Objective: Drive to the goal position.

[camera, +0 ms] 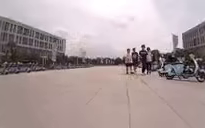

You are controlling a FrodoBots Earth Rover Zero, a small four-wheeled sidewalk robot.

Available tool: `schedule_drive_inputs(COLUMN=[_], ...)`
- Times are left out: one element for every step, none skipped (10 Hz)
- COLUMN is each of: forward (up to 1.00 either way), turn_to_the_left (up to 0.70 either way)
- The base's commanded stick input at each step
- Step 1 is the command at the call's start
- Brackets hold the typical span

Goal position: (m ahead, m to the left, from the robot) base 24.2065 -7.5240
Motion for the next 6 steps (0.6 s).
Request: schedule_drive_inputs(forward=[0.7, 0.7, 0.7, 0.7, 0.7, 0.7], turn_to_the_left=[0.01, 0.01, 0.01, 0.01, 0.01, 0.01])
